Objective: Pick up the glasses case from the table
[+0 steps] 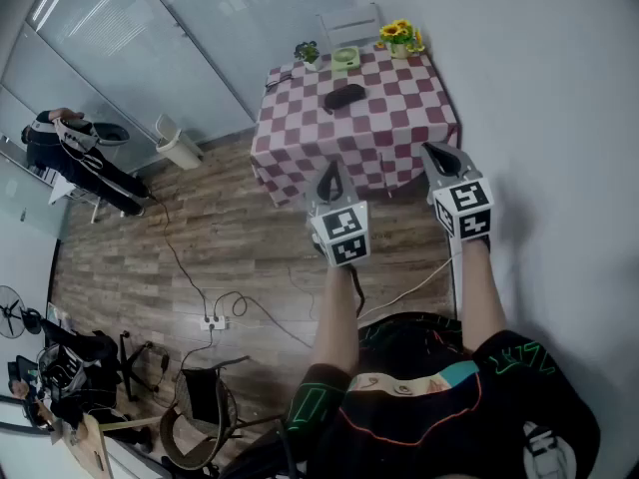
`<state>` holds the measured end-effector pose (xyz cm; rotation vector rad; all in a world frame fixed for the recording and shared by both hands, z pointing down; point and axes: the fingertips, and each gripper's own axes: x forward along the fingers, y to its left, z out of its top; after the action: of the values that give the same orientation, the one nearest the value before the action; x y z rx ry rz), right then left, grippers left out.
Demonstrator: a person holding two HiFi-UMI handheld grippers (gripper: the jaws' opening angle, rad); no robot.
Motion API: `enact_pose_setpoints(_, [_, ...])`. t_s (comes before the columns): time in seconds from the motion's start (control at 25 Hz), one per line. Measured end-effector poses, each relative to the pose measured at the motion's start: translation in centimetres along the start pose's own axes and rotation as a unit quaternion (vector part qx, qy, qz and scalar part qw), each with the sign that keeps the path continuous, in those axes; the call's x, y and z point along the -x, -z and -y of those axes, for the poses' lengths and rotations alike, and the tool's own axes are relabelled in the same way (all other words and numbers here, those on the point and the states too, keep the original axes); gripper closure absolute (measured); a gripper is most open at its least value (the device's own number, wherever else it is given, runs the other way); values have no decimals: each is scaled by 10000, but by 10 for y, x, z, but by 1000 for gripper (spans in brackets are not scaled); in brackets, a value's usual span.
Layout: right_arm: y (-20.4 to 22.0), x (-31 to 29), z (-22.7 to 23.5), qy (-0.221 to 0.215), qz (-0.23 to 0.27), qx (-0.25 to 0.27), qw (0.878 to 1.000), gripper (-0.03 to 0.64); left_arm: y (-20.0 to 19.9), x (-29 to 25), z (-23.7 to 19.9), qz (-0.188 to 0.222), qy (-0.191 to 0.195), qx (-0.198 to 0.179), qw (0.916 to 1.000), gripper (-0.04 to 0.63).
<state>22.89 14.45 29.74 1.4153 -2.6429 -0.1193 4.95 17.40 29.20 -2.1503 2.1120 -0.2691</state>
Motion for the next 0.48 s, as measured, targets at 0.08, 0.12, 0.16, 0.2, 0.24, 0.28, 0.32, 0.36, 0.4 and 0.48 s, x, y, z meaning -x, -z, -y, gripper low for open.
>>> enact_pose_setpoints(0.08, [-2, 0, 2, 24, 29, -2, 10000, 612, 1, -1, 0, -8, 42, 39, 10000, 589])
enact_pose_setpoints(0.12, [-3, -1, 2, 27, 40, 2, 10000, 612, 1, -2, 0, -10, 55, 51, 10000, 589])
enact_pose_setpoints(0.16, [-3, -3, 3, 18, 47, 13, 10000, 612, 1, -3, 0, -9, 61, 62, 10000, 589])
enact_pose_setpoints(0.2, [-3, -4, 2, -1, 47, 31, 10000, 612, 1, -4, 0, -5, 62, 78, 9999, 589])
enact_pose_setpoints(0.24, [-3, -6, 2, -19, 40, 59, 10000, 612, 1, -6, 0, -2, 59, 99, 9999, 589])
enact_pose_setpoints(0.28, [-3, -8, 2, -22, 21, 107, 9999, 612, 1, -8, -1, -2, 53, 113, 9999, 589])
enact_pose_setpoints(0.32, [-2, -11, 3, 0, -12, 179, 9998, 612, 2, -10, -1, -3, 46, 119, 9999, 589])
enact_pose_setpoints(0.36, [-1, -13, 5, 43, -47, 253, 9997, 612, 2, -12, -2, -2, 42, 124, 9999, 589])
enact_pose_setpoints(0.4, [-1, -15, 7, 86, -69, 293, 9995, 612, 2, -14, -2, 0, 38, 130, 9999, 589])
enact_pose_setpoints(0.48, [0, -18, 10, 105, -85, 259, 9996, 612, 2, -16, -2, -15, 29, 140, 9999, 589])
